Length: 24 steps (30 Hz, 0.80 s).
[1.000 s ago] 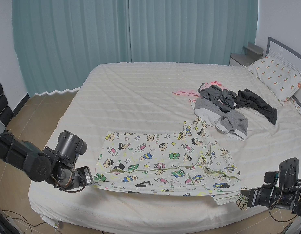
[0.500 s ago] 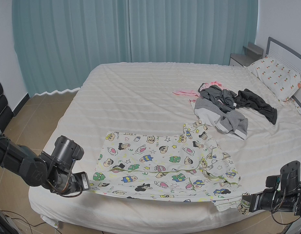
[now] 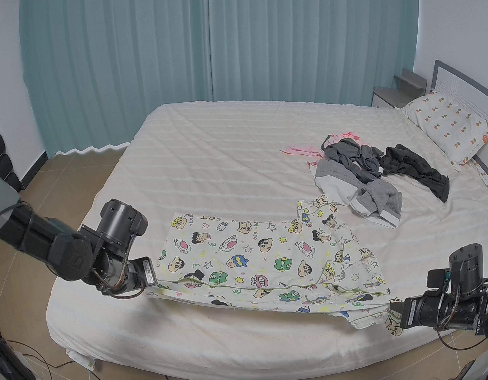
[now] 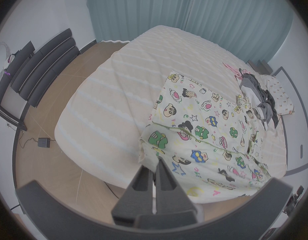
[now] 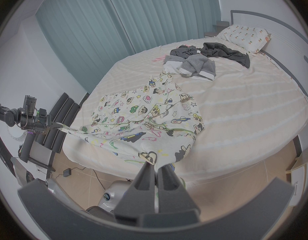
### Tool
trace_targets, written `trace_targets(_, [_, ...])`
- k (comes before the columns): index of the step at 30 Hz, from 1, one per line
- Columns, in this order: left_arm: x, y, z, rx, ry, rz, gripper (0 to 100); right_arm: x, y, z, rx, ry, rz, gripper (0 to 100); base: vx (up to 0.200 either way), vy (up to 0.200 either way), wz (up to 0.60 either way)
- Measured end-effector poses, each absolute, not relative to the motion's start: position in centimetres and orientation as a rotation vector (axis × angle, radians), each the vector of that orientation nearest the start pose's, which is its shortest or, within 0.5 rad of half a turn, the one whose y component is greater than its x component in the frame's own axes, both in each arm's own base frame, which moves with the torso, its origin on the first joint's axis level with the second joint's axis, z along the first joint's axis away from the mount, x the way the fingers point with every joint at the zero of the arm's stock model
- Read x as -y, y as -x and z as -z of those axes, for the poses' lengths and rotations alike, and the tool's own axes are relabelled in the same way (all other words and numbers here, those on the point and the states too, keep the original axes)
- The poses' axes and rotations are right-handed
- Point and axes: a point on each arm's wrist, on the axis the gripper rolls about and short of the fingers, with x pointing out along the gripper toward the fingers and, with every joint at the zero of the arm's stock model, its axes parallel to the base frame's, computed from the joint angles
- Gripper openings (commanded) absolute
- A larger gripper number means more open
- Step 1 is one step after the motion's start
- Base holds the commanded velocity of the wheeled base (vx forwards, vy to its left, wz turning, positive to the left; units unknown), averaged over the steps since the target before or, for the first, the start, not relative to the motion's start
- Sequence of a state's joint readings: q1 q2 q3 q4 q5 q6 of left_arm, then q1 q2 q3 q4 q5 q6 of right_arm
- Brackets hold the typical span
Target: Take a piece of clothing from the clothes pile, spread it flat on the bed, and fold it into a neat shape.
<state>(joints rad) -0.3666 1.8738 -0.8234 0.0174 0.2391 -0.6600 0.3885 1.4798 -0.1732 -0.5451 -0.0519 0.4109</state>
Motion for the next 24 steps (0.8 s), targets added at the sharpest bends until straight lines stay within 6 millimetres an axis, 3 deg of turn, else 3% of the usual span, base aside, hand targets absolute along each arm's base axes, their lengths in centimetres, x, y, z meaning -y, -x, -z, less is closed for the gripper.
trace_targets(24, [11.0,-35.8,-4.4,-1.004,0.263,-0.277,0,-8.1,-22.4,-5.9,-0.873,-0.212,-0.102,0,0.000,0.000,0.00])
